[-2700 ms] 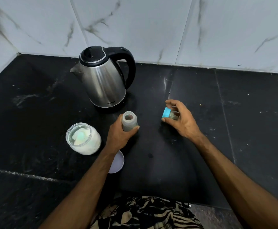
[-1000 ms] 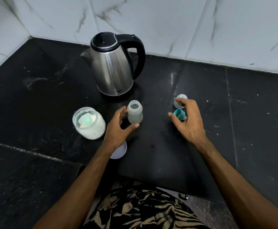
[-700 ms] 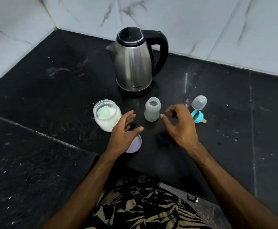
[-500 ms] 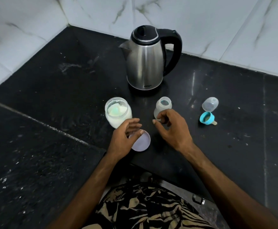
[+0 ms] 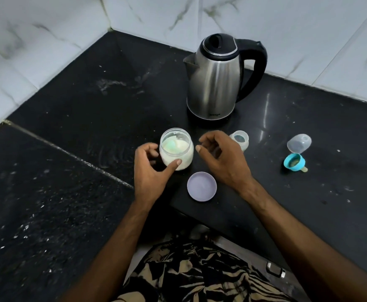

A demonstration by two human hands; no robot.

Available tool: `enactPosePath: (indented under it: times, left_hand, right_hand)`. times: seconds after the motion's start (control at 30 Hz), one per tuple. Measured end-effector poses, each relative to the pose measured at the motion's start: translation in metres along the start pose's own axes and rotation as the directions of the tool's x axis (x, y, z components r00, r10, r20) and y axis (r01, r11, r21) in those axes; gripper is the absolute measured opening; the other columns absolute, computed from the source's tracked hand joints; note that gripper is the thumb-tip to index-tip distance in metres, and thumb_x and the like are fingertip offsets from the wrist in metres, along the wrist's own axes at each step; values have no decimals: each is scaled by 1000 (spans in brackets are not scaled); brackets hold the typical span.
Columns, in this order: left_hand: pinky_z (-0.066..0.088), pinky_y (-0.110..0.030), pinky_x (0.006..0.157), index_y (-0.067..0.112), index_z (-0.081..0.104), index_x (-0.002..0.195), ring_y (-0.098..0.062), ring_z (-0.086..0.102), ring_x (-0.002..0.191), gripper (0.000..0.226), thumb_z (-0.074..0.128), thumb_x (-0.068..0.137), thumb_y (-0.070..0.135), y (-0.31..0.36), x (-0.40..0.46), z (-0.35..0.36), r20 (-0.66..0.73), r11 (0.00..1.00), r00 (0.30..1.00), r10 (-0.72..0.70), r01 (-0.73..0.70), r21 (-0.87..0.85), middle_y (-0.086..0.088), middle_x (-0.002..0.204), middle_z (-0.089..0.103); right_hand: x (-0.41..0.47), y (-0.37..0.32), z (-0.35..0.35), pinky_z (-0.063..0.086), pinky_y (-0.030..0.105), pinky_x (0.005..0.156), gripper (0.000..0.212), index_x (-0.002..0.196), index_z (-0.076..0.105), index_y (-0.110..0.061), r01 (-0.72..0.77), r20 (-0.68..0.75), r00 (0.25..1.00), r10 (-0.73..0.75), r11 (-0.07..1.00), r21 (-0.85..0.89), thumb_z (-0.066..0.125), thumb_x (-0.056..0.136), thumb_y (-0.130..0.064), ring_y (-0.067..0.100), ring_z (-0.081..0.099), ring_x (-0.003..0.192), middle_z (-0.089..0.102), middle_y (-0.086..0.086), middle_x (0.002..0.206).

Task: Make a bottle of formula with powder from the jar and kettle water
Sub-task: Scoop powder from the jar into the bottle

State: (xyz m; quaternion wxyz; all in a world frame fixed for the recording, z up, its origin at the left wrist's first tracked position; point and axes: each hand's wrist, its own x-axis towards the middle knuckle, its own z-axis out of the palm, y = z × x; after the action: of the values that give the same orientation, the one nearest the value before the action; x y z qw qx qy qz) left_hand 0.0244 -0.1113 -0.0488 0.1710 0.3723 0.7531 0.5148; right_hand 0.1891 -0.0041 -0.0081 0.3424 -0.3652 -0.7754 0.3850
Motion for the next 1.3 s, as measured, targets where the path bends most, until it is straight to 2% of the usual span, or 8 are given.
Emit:
enactPosePath:
  times: [0.1,0.2,0.43,0.67,0.8,1.03,1.17,1.3]
  left_hand:
    - [42,-29,102,30,35,141,-6,46,126,100,86,58,50,-8,15,-1,188,1000,982,-18,18,6,7,138,45]
    - [43,-30,104,35,37,140,-2,47,128,92,90,64,35,-3,23,-1,350,998,935,51,-31,-61,19,138,49]
    - [45,-18,95,40,41,133,1,55,119,84,89,67,21,4,15,2,297,992,950,97,-68,-107,24,127,57]
    - [44,-27,104,29,35,144,-1,49,127,93,88,67,32,-7,13,6,307,999,950,51,-50,-12,16,138,51]
    - [42,-32,106,31,32,146,-4,46,131,99,89,65,34,-13,14,8,324,1000,946,13,-13,-2,15,142,49]
    - [31,-4,101,24,34,147,4,43,131,98,83,64,44,-19,18,14,356,999,934,-11,-4,39,24,141,43]
    - [33,-3,97,34,35,139,24,39,119,87,86,70,21,-12,13,10,307,1000,951,26,-29,3,33,129,44]
    - [37,-7,96,40,38,134,12,47,121,87,87,69,12,-6,11,6,282,997,957,63,-49,-56,38,127,50]
  right_hand:
    - [11,-8,1,44,13,69,14,102,64,-16,42,47,998,-41,999,-20,69,90,-17,7,58,77,64,-4,92]
    - [22,-14,3,48,20,72,14,106,64,-19,121,180,979,-100,986,-112,65,92,-19,10,60,79,64,-6,99]
    - [42,-41,10,48,41,79,24,103,56,-19,336,631,767,117,764,-551,36,101,-33,26,60,94,60,0,112]
    - [57,-56,24,40,35,72,22,95,56,-15,413,711,614,344,628,-660,37,100,-25,27,55,84,66,7,106]
    - [61,-63,30,42,32,66,12,102,61,-6,324,727,494,476,675,-662,53,94,-10,28,60,84,68,9,98]
    - [55,-59,28,36,31,66,32,62,44,-21,236,603,726,331,704,-670,47,95,-23,27,51,75,52,3,75]
    - [53,-67,24,39,28,76,29,122,64,-19,240,559,783,273,697,-676,51,96,-18,27,63,105,65,4,121]
    - [47,-71,21,36,28,73,34,132,53,-20,181,454,869,196,729,-660,52,98,-17,27,61,107,62,6,124]
